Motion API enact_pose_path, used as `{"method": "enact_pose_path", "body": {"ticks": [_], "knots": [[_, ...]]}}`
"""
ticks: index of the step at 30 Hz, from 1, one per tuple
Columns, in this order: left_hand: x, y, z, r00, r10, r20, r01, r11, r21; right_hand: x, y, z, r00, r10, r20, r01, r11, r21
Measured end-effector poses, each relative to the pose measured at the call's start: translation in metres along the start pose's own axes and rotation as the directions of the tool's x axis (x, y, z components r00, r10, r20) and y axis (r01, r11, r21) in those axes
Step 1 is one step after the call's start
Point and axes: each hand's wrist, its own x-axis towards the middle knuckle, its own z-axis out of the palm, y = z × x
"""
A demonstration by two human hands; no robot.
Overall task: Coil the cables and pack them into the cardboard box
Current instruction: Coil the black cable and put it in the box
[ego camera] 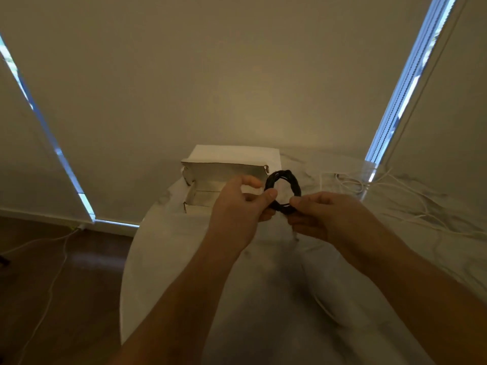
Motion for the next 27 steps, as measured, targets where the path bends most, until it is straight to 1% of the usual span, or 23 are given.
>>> {"method": "enact_pose_path", "body": {"ticks": [3, 8, 11, 14, 17, 20, 23, 27], "knots": [[0.002, -0.003, -0.033, 0.998, -0.006, -0.064, 0.01, 0.997, 0.072, 0.012, -0.009, 0.025, 0.996, -0.001, 0.087, 0.013, 0.991, -0.136], [0.012, -0.008, -0.08, 0.991, -0.058, -0.12, 0.078, 0.983, 0.167, 0.035, -0.017, 0.072, 0.989, -0.038, 0.142, 0.082, 0.945, -0.318], [0.026, -0.006, -0.099, 0.984, -0.079, -0.157, 0.11, 0.973, 0.202, 0.049, -0.019, 0.097, 0.989, -0.051, 0.14, 0.104, 0.909, -0.404], [0.043, -0.003, -0.109, 0.986, -0.068, -0.151, 0.112, 0.947, 0.301, 0.063, -0.022, 0.114, 0.99, -0.083, 0.114, 0.132, 0.835, -0.534], [0.057, -0.002, -0.11, 0.991, -0.041, -0.13, 0.094, 0.896, 0.434, 0.078, -0.022, 0.122, 0.99, -0.094, 0.104, 0.139, 0.753, -0.643], [0.068, -0.004, -0.108, 0.994, -0.019, -0.107, 0.075, 0.828, 0.555, 0.091, -0.021, 0.125, 0.992, -0.066, 0.103, 0.119, 0.709, -0.695], [0.076, -0.006, -0.107, 0.996, 0.009, -0.09, 0.049, 0.785, 0.617, 0.102, -0.017, 0.124, 0.993, -0.041, 0.11, 0.108, 0.693, -0.713], [0.08, -0.01, -0.104, 0.995, 0.078, -0.059, -0.01, 0.685, 0.728, 0.111, -0.014, 0.125, 0.989, -0.021, 0.146, 0.127, 0.622, -0.773]]}}
